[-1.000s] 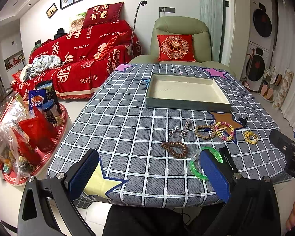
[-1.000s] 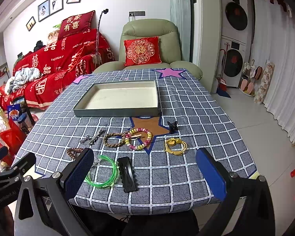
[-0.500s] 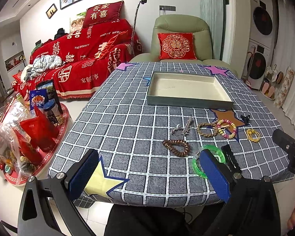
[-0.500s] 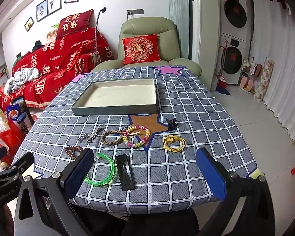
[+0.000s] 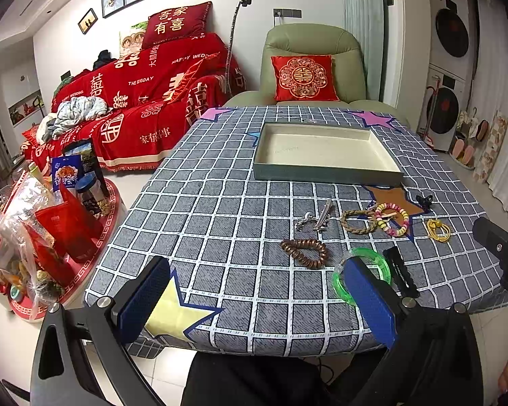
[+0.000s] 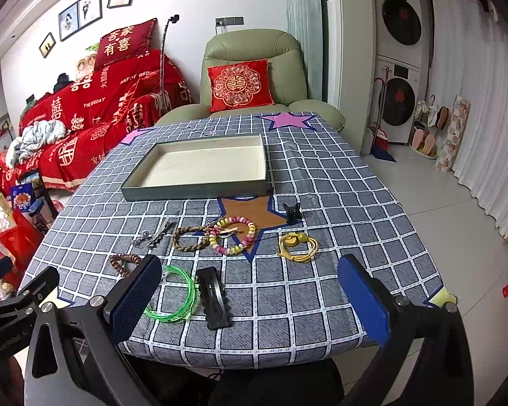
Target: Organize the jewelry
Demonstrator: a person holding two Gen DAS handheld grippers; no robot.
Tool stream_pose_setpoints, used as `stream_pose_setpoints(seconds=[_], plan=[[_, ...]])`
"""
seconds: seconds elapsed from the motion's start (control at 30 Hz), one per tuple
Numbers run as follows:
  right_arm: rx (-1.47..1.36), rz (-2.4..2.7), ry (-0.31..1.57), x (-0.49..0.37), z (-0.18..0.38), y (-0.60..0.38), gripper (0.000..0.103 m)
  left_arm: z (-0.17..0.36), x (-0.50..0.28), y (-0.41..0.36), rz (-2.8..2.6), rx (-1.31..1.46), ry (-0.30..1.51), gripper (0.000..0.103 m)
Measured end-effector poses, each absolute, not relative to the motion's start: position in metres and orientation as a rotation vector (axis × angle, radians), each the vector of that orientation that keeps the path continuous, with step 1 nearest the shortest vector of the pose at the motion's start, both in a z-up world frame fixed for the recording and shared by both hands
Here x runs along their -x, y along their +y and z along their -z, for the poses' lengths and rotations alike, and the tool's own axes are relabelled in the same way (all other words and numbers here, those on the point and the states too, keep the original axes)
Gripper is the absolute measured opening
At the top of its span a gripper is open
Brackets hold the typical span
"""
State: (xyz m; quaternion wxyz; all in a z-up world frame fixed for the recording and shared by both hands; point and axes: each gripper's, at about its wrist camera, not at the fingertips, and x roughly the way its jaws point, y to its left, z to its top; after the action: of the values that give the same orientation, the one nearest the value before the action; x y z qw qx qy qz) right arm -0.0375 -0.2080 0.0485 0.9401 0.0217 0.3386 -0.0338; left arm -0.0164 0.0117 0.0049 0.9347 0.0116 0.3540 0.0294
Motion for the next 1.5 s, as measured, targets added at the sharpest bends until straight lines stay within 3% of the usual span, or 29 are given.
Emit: stream_pose_setpoints(seconds=[1.5], plan=[[-0.055,0.075,0.698,0.0372,-0.0484,-0.2126,0.103,0.0005,0.0161,0.0162,-0.075,-0.019,0.743,0.103]])
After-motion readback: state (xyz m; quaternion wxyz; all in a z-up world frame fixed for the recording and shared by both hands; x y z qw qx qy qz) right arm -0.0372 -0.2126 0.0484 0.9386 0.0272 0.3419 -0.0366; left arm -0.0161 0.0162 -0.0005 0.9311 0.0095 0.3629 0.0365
